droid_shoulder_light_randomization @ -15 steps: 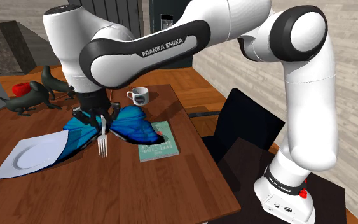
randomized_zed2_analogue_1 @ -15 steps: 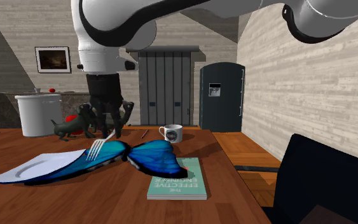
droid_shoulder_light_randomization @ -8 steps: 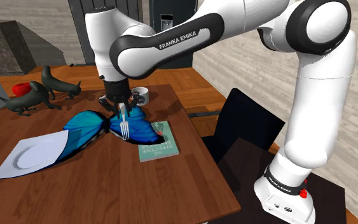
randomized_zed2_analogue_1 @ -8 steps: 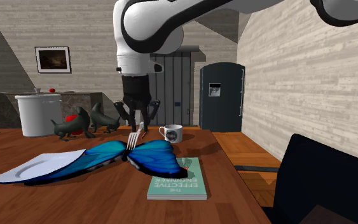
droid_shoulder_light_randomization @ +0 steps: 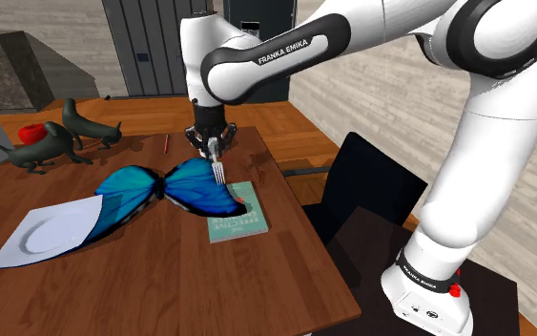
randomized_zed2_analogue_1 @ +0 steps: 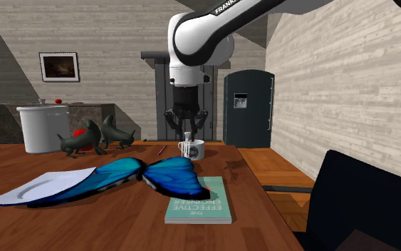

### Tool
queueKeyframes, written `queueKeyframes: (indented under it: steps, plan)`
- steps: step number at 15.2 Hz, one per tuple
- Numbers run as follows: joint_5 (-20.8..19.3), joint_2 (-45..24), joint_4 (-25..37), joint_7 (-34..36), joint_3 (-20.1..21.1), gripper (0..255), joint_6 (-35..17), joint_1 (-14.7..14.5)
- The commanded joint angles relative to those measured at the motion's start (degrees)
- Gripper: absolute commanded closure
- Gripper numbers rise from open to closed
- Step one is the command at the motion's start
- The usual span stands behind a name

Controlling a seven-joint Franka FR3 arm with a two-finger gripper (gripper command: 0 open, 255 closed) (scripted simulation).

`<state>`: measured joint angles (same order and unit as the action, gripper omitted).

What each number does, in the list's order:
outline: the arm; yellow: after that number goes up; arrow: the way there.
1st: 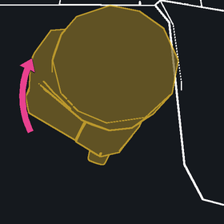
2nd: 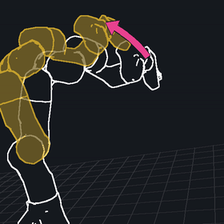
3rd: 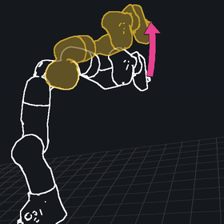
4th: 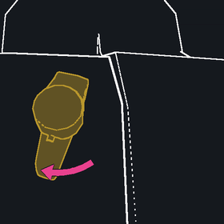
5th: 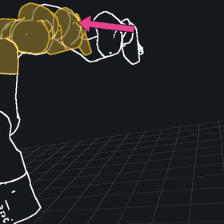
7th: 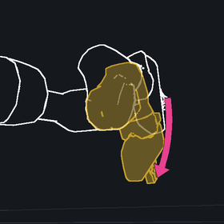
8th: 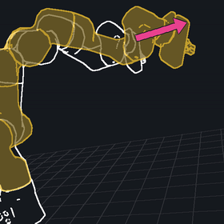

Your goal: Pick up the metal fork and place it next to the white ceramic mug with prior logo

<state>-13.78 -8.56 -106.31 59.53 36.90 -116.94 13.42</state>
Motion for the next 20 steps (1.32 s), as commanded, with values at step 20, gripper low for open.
queueKeyframes:
  steps: [20]
  plan:
    - [3.9,-0.8,0.7,-27.8,-10.9,255,-3.8,15.5]
